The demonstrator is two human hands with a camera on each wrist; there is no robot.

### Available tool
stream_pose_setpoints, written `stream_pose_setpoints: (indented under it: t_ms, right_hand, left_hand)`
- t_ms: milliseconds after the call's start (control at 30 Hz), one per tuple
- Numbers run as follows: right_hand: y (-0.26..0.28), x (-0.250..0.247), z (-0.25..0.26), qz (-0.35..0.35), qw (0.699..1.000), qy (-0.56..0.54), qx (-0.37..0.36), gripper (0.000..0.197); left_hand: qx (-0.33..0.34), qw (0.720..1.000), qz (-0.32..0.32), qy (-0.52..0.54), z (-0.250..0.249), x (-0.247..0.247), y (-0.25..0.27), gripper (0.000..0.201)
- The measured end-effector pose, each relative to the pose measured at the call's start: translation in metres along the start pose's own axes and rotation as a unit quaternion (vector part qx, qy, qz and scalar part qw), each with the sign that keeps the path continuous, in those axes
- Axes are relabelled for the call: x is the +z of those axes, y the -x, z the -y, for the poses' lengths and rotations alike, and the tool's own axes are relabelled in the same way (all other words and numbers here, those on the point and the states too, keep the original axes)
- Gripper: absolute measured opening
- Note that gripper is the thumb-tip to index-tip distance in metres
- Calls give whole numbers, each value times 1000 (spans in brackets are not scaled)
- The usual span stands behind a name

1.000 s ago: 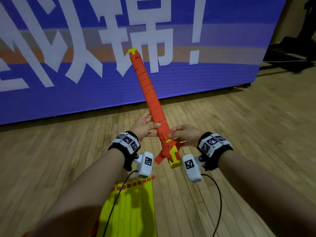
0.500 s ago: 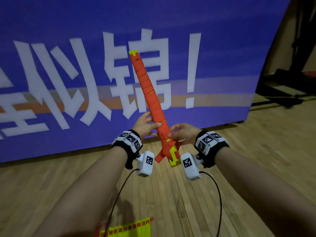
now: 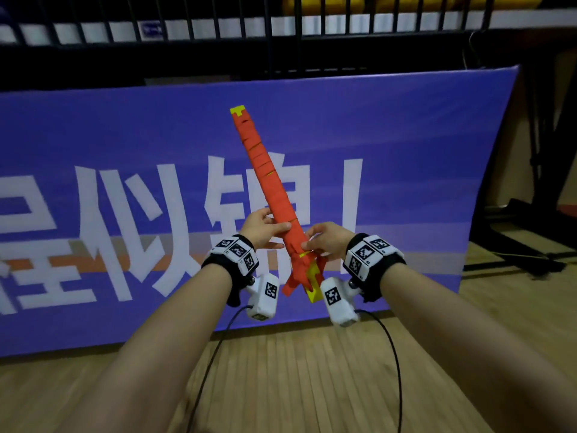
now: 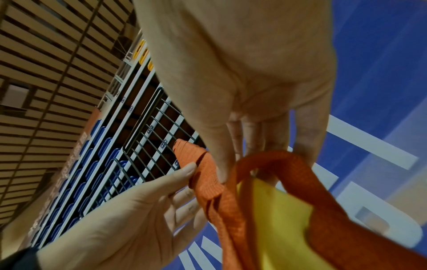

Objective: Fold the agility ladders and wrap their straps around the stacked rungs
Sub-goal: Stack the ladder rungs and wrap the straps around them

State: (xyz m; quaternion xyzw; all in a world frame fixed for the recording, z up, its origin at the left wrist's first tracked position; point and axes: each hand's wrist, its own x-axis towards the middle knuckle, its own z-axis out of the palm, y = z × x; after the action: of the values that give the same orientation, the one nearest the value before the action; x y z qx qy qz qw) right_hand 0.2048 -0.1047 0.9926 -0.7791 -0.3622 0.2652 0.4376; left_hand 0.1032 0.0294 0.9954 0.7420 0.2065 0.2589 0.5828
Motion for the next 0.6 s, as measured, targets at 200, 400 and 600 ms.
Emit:
stream_pose_setpoints:
  t_ms: [200, 400, 600]
  right_hand:
    - [-55, -22, 36, -11, 999, 44, -25, 14]
    - [-142, -45, 83, -58, 990, 109, -61, 20]
    - [-230, -66, 124, -93, 986, 90, -106, 15]
  left_hand:
    - [19, 999, -20, 20, -21, -14, -59, 33]
    - [56, 996, -40, 62, -46, -40, -146, 27]
    - [92, 991, -57, 76, -72, -69, -234, 22]
